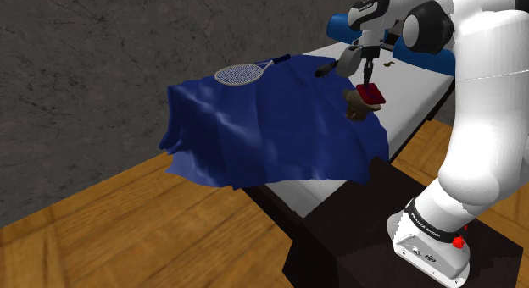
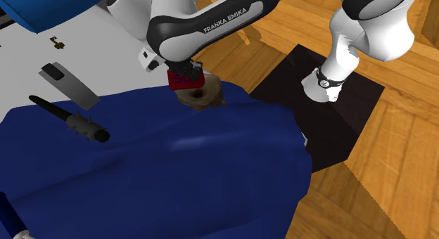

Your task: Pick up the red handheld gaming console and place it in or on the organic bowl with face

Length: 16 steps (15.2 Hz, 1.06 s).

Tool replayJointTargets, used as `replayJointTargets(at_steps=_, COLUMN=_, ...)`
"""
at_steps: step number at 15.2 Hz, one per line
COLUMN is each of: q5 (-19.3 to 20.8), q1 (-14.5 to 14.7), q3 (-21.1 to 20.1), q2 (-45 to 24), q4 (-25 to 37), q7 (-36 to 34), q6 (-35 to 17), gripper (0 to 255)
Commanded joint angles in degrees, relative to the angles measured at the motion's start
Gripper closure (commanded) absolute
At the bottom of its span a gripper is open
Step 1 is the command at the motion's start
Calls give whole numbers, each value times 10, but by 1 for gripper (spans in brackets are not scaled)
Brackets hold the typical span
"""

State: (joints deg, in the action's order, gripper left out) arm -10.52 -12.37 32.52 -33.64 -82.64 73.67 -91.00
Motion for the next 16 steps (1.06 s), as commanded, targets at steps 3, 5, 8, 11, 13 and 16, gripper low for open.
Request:
replayJointTargets(at_steps=3, q5=0, q1=0, q3=0, q2=0, q4=0, q7=0, q6=0, gripper=0)
replayJointTargets(at_steps=5, q5=-128, q1=-121, q3=-26, q2=-89, q4=156, q7=0, q6=123, gripper=0)
replayJointTargets(at_steps=8, q5=-311, q1=-325, q3=-102, q2=-262, q4=438, q7=-101, q6=294, gripper=0)
replayJointTargets(at_steps=11, q5=-310, q1=-327, q3=-101, q2=-261, q4=437, q7=-99, q6=295, gripper=0)
replayJointTargets(at_steps=13, q5=-301, q1=-317, q3=-97, q2=-253, q4=423, q7=-94, q6=286, gripper=0)
replayJointTargets(at_steps=16, q5=-301, q1=-318, q3=-97, q2=-253, q4=424, q7=-94, q6=286, gripper=0)
